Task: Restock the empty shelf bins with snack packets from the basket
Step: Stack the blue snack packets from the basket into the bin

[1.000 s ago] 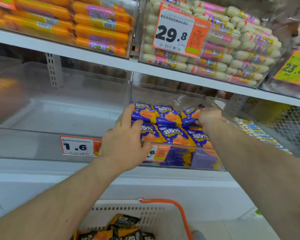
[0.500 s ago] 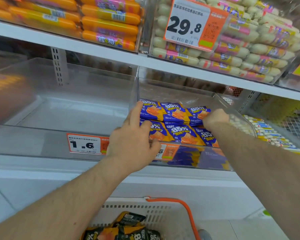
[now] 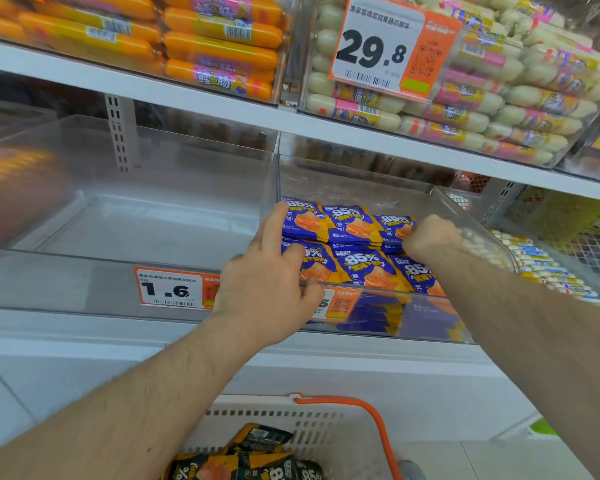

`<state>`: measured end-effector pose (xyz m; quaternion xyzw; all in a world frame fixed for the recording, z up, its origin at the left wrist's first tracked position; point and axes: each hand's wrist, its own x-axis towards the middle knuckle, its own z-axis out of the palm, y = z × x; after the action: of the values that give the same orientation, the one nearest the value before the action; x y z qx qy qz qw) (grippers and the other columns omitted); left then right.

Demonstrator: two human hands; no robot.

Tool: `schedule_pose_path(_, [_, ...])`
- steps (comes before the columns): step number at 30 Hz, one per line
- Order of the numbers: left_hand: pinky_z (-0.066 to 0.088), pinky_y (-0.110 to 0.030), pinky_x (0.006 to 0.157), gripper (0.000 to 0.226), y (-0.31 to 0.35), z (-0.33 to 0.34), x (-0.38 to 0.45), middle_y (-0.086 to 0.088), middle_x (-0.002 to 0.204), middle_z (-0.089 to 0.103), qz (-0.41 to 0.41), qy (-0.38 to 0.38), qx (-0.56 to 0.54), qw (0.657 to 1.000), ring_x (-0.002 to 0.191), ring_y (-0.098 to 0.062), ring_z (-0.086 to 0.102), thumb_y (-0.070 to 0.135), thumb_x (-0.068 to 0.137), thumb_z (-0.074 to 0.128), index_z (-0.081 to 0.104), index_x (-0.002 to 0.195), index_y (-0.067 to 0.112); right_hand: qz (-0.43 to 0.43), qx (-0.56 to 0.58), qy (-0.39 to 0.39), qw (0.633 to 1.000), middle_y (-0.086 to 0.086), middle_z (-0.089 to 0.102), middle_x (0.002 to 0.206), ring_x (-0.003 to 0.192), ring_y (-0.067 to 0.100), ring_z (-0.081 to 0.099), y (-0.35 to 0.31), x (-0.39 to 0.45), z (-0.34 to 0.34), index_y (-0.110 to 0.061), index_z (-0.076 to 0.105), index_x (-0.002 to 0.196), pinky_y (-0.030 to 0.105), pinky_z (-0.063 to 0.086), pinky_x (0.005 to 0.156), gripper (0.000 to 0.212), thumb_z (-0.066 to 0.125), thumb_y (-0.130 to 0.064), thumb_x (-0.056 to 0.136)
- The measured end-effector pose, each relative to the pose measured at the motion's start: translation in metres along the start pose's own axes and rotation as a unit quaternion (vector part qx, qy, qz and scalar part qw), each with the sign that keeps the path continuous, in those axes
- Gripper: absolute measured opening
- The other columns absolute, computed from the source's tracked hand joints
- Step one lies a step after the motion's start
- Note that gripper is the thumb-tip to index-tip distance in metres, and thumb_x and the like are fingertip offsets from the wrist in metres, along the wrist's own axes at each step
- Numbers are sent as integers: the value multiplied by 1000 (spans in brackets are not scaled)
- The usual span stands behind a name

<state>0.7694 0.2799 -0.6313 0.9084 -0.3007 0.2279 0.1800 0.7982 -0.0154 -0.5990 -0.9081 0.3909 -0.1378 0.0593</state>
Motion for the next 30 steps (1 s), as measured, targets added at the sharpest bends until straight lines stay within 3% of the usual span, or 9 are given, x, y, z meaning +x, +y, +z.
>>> schedule_pose_path(5, [46, -30, 78, 43, 1, 1, 1, 0, 162, -2, -3, -3, 2, 1000, 126, -18, 47, 55, 87, 42, 56, 117, 28, -33, -25, -32, 999, 13, 63, 111, 75, 24, 53, 1, 0, 3, -18, 71, 108, 28, 45, 64, 26, 64, -26, 84])
schedule_pose_path(13, [45, -29, 76, 41, 2, 1, 0, -1, 162, 0, -1, -2, 2, 1000, 123, -19, 49, 54, 88, 43, 57, 116, 28, -28, 0, -34, 999, 11, 68, 109, 80, 23, 56, 6, 3, 6, -15, 70, 115, 28, 48, 66, 28, 60, -16, 88])
schedule_pose_path(18, [46, -38, 88, 41, -2, 1, 1, -10, 160, 13, 2, -3, -22, 1000, 130, -27, 44, 50, 89, 50, 59, 117, 21, -40, 20, -23, 999, 13, 68, 91, 64, 20, 55, -2, -20, -13, -8, 72, 94, 29, 47, 60, 19, 57, -11, 83])
schedule_pose_path(21, [45, -47, 89, 42, -5, -7, -7, -15, 136, 43, 61, 65, -32, 996, 119, -33, 44, 42, 81, 53, 62, 109, 13, -77, 94, 52, 991, 14, 67, 100, 78, 30, 62, -22, -59, -24, -8, 72, 92, 34, 52, 69, 19, 58, -10, 79])
schedule_pose_path(23, [47, -43, 79, 38, -8, -12, -19, -11, 112, 50, 124, 85, -50, 987, 99, -30, 49, 36, 77, 49, 62, 102, 11, -175, 166, 189, 952, 12, 60, 104, 86, 34, 61, -34, -98, -22, -11, 71, 94, 35, 48, 71, 20, 57, -12, 79])
schedule_pose_path(25, [49, -39, 72, 30, -13, -19, -34, -7, 100, 56, 171, 7, -79, 982, 87, -30, 56, 31, 80, 49, 62, 100, 13, -318, 243, 308, 863, 14, 55, 91, 77, 31, 57, -45, -141, -14, -8, 69, 85, 33, 44, 64, 16, 56, -12, 76])
schedule_pose_path(27, [49, -36, 78, 28, -26, -20, -54, 0, 105, 62, 147, -187, -62, 969, 96, -26, 60, 31, 89, 50, 58, 114, 19, -382, 313, 317, 810, 14, 53, 80, 73, 27, 52, -53, -188, 9, -5, 66, 78, 30, 39, 61, 12, 55, -9, 74])
schedule_pose_path(30, [48, -34, 90, 38, -57, -9, -85, 3, 119, 62, 75, -424, -8, 903, 108, -20, 57, 31, 94, 49, 50, 132, 23, -363, 381, 173, 832, 9, 54, 78, 75, 21, 51, -56, -255, 71, -5, 64, 77, 29, 39, 63, 14, 51, -11, 76])
